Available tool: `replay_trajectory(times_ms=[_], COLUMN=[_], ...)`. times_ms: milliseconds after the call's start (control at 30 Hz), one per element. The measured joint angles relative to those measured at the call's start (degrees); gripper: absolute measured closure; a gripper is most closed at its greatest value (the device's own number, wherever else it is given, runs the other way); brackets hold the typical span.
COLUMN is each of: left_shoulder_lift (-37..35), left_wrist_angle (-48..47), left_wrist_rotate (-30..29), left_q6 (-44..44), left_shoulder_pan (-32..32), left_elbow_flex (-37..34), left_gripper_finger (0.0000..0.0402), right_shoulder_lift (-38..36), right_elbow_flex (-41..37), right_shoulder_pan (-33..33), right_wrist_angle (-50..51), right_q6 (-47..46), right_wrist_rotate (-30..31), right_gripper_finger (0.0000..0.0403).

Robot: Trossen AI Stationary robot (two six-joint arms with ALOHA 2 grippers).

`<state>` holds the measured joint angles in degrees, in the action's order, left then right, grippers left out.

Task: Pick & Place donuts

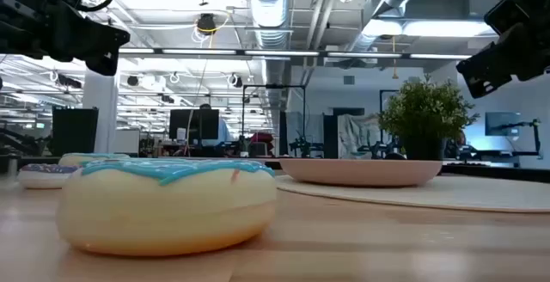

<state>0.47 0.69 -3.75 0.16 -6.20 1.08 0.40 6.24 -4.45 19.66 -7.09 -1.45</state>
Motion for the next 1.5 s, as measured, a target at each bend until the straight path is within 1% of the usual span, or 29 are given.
replay_trajectory(times_ms=[567,700,967,1033,1100,1200,1267,1367,1433,1500], left_shoulder_lift=[0.00,0.00,0.00,0.02,0.36,3.16,6.51,13.21,18.39,23.60], left_wrist_angle=[0.03,0.28,0.20,0.38,0.60,-1.10,-1.36,-1.46,-2.83,-6.12], left_wrist_rotate=[-0.08,-0.15,-0.17,-1.89,-5.79,-10.62,-12.12,-13.39,-15.63,-18.33], left_q6=[-0.14,2.00,2.27,2.19,2.26,3.38,4.02,4.24,4.16,4.28], left_shoulder_pan=[0.00,0.00,0.00,0.00,0.02,0.04,0.04,0.02,0.02,0.02], left_elbow_flex=[0.09,0.09,0.09,0.09,0.20,1.37,2.82,6.60,9.88,14.45], left_gripper_finger=[0.0401,0.0401,0.0401,0.0401,0.0401,0.0401,0.0401,0.0401,0.0401,0.0401], right_shoulder_lift=[0.00,0.00,0.00,0.00,0.00,0.00,0.00,0.00,0.00,0.00], right_elbow_flex=[-0.02,-0.02,-0.02,-0.02,-0.01,0.00,0.00,-0.01,-0.01,-0.01], right_shoulder_pan=[-0.01,0.00,0.00,0.00,-0.02,0.00,0.00,-0.01,0.00,-0.01], right_wrist_angle=[0.00,0.00,0.00,0.00,0.00,0.00,0.00,0.00,0.00,0.00], right_q6=[0.01,0.02,0.01,0.02,0.01,0.02,0.01,0.02,0.02,0.01], right_wrist_rotate=[0.00,0.00,0.01,0.00,0.01,0.00,0.00,0.00,0.00,0.00], right_gripper_finger=[0.0403,0.0403,0.0403,0.0403,0.0403,0.0403,0.0403,0.0403,0.0403,0.0403])
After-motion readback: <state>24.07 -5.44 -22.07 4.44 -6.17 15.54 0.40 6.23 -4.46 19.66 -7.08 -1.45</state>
